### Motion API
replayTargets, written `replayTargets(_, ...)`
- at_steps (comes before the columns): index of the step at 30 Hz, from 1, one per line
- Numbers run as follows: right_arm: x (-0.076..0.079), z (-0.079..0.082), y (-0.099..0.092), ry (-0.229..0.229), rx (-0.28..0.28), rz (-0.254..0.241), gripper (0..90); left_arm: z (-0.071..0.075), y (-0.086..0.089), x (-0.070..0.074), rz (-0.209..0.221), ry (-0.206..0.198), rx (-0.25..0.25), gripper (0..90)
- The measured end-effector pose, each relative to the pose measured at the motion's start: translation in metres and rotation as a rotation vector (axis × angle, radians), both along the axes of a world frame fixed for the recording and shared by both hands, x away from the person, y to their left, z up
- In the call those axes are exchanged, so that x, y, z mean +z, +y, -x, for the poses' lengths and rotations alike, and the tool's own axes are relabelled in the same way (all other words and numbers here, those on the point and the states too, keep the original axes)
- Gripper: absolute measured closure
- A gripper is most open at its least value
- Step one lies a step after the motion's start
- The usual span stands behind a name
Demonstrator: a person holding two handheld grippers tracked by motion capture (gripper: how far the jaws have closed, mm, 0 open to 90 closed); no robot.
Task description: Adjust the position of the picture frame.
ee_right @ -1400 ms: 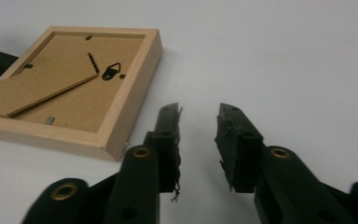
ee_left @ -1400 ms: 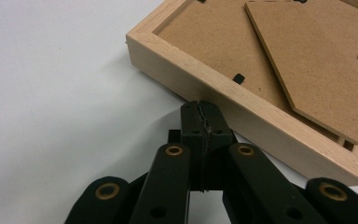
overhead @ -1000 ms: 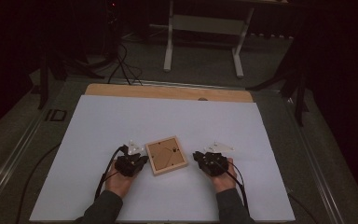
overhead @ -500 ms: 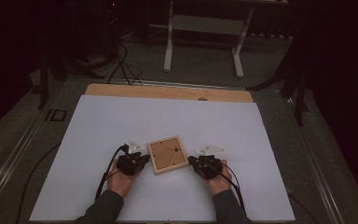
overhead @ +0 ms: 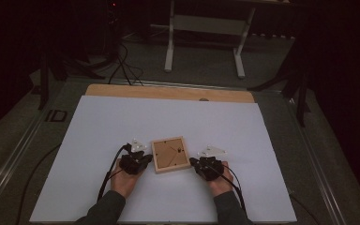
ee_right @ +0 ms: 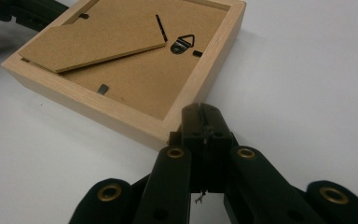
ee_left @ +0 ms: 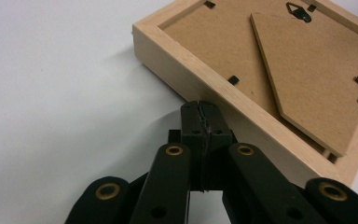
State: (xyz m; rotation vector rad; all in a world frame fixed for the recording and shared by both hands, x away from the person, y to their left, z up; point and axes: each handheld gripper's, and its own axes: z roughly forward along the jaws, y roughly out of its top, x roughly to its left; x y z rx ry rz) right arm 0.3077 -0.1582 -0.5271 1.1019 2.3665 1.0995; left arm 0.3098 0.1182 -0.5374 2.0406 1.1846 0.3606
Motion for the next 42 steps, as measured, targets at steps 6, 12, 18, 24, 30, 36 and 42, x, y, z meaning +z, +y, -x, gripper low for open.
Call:
replayTargets(6,-0.001,0.0,0.001,0.001,-0.011,-0.006,89.4,0.003,-0.002,0.001,-0.025,-0.001,-0.011,89.6)
replayTargets(12,-0.001,0.0,0.001,-0.001,-0.011,-0.003,89.5,0.012,-0.005,0.002,-0.045,-0.003,-0.035,89.6)
replayTargets(18,0.0,0.002,0.002,-0.005,0.002,0.007,89.6,0.027,-0.008,0.004,-0.082,-0.007,-0.067,89.6)
replayTargets(24,0.002,0.005,0.0,0.013,0.045,0.025,89.5,0.032,-0.007,0.004,-0.061,0.015,-0.064,89.5)
replayTargets(30,0.005,0.009,-0.001,0.019,0.074,0.046,89.6,0.033,-0.007,0.004,-0.054,0.013,-0.059,89.6)
replayTargets(36,0.005,0.009,0.001,0.01,0.071,0.057,89.8,0.028,-0.005,0.002,-0.024,0.016,-0.023,89.7)
replayTargets(42,0.005,0.007,0.004,-0.002,0.064,0.057,89.8,0.023,-0.004,0.0,-0.007,0.01,0.008,89.7)
